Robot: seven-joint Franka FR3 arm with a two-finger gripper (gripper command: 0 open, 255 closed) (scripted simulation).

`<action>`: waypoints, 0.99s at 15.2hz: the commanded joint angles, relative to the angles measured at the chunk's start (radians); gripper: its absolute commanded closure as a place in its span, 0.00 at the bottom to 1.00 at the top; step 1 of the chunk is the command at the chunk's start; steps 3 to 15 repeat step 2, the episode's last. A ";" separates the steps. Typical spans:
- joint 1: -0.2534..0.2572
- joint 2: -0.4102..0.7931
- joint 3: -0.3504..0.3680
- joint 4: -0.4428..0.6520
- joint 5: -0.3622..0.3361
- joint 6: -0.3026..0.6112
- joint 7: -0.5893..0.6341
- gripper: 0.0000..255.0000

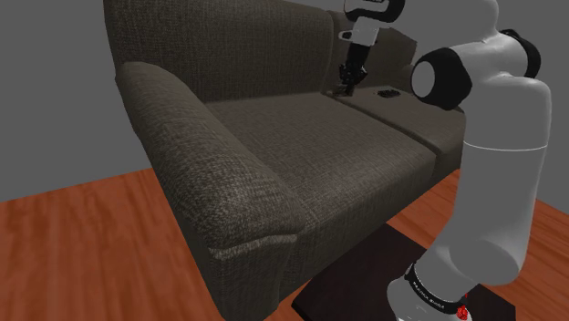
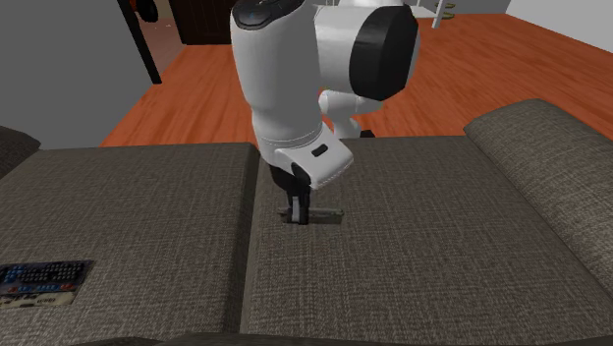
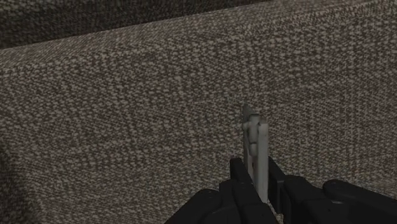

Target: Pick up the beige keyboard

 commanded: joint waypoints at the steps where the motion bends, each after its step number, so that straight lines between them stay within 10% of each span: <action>1: -0.011 0.009 0.000 0.029 0.006 -0.021 -0.002 1.00; 15: -0.011 0.009 0.000 0.028 0.005 -0.021 -0.002 1.00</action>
